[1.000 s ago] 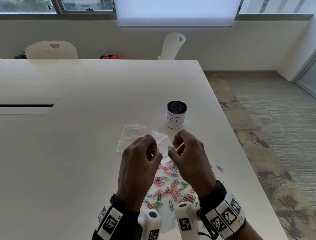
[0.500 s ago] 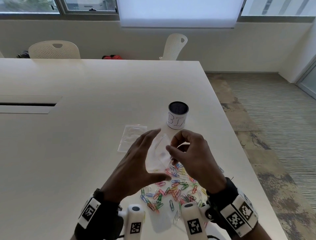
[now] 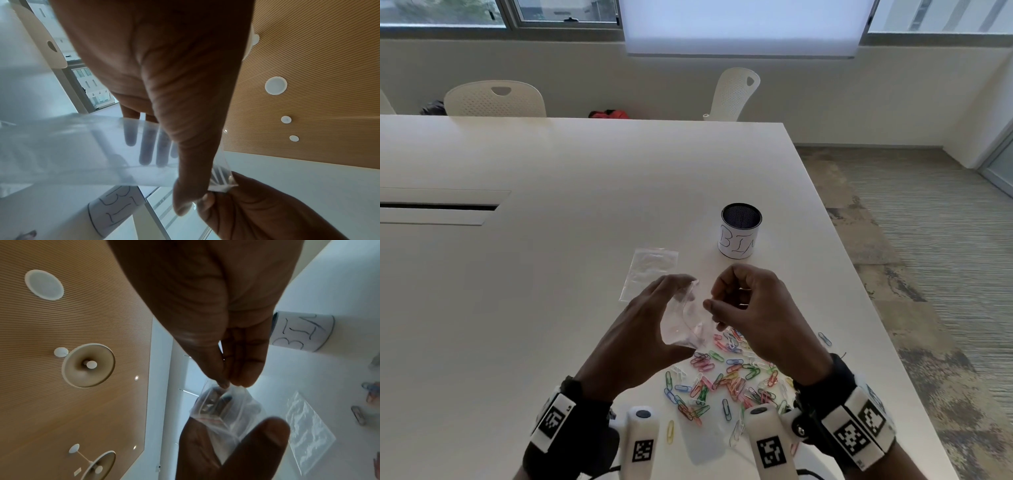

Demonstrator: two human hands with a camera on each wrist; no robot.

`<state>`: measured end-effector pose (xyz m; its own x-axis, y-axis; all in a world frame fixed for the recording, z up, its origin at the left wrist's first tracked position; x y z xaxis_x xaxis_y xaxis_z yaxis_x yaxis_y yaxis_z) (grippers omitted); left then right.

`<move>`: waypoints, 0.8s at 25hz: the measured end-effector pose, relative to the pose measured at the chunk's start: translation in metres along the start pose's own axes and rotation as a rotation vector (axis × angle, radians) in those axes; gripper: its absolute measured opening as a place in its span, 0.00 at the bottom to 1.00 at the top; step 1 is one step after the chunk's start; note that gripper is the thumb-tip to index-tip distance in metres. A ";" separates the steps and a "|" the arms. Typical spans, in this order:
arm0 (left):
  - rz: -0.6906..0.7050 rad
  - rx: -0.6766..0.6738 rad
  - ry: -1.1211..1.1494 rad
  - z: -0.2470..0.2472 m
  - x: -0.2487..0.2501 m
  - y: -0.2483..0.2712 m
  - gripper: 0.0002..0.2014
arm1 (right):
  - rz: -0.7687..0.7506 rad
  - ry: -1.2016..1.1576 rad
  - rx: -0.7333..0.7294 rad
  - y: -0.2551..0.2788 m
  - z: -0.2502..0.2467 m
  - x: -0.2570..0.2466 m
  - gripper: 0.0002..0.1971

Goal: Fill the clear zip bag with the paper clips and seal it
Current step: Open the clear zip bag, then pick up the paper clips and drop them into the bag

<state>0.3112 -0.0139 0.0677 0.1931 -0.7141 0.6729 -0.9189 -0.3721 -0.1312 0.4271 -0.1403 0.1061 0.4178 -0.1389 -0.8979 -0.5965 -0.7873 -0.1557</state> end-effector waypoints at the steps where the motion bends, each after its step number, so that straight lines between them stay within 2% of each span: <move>1: 0.000 -0.007 0.007 0.002 -0.001 0.001 0.42 | 0.002 -0.017 -0.016 0.000 0.003 0.000 0.07; 3: -0.018 0.010 0.009 0.001 -0.009 0.004 0.40 | 0.003 -0.001 -0.010 -0.005 0.002 0.007 0.06; 6: -0.076 0.078 0.027 -0.012 -0.034 0.011 0.36 | -0.027 0.184 0.013 -0.021 -0.006 0.029 0.04; 8: -0.117 0.095 0.054 -0.019 -0.049 0.017 0.35 | -0.035 0.351 -0.114 -0.031 0.003 0.053 0.02; 12: -0.163 0.103 0.101 -0.016 -0.066 0.028 0.33 | -0.087 0.607 -0.454 -0.041 0.041 0.090 0.22; 16: -0.177 0.099 0.099 -0.007 -0.075 0.032 0.35 | -0.167 0.676 -0.582 -0.050 0.070 0.098 0.36; 18: -0.180 0.096 0.107 -0.003 -0.075 0.032 0.34 | -0.222 0.739 -0.606 -0.052 0.079 0.098 0.33; 20: -0.179 0.090 0.116 0.000 -0.074 0.032 0.33 | -0.270 0.743 -0.623 -0.052 0.083 0.098 0.23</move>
<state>0.2676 0.0275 0.0136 0.3045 -0.5607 0.7700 -0.8380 -0.5419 -0.0633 0.4418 -0.0624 -0.0077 0.9346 -0.0812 -0.3464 -0.0425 -0.9921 0.1178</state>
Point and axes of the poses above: each hand's wrist, its own y-axis away from the middle knuckle, its own z-axis out of the palm, x = y × z, the point moved 8 cm from there along -y, towards the middle knuckle, and after that the axes turned 7 degrees about -z, right-handed, at the moved point
